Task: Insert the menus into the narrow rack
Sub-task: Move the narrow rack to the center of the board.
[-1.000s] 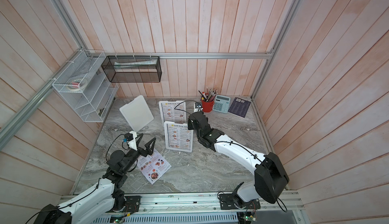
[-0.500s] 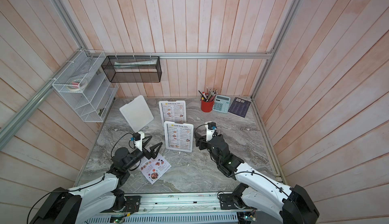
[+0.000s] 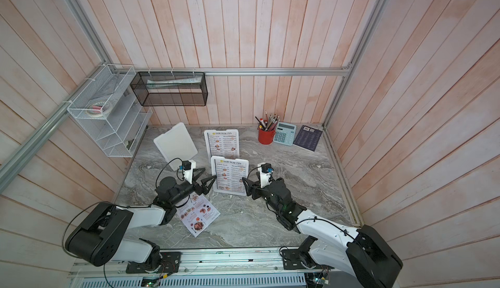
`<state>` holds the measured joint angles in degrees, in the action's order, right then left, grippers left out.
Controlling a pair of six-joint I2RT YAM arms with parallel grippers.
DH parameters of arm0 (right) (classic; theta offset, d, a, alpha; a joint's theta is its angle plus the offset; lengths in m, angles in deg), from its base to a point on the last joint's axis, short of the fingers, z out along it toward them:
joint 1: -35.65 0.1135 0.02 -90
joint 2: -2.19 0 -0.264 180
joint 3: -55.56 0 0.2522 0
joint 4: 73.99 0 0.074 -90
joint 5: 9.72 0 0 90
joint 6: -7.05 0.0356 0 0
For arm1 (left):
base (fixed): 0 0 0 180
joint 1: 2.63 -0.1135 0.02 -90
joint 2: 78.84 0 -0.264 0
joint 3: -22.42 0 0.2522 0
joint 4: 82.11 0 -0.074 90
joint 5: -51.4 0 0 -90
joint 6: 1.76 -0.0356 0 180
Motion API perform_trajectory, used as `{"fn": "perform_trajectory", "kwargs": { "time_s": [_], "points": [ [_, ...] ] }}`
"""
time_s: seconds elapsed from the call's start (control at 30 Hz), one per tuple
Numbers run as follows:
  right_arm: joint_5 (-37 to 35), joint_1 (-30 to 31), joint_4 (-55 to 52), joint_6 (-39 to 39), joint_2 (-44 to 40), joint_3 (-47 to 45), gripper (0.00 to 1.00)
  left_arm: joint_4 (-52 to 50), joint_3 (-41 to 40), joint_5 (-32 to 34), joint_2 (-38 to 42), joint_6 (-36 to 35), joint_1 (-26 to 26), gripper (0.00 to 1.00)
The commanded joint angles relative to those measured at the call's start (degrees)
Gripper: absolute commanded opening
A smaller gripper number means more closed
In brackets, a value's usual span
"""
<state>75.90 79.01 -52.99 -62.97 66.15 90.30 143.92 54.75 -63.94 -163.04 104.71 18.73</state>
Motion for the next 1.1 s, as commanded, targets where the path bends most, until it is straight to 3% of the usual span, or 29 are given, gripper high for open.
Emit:
{"fn": "perform_trajectory", "kwargs": {
  "time_s": [0.0,0.23,0.47,0.8,1.07],
  "points": [
    [1.2,-0.2,5.8,1.0,2.5,-0.4,0.77,2.3,2.9,-1.4,-3.4,1.0,0.4,0.95],
    [0.4,-1.4,5.8,2.3,8.9,2.0,0.76,3.3,7.8,-3.0,-10.8,2.9,1.8,0.93],
    [1.5,-6.2,8.2,5.3,7.5,-2.0,0.75,1.7,14.1,-2.0,-16.9,3.0,6.0,0.91],
    [2.0,-12.6,8.0,7.3,-0.6,-9.2,0.75,-2.1,24.6,0.2,-25.1,3.5,12.7,0.89],
    [0.2,-16.4,0.8,9.3,-12.9,-13.1,0.75,-3.1,34.4,0.7,-32.8,6.4,16.7,0.88]
  ]
}}
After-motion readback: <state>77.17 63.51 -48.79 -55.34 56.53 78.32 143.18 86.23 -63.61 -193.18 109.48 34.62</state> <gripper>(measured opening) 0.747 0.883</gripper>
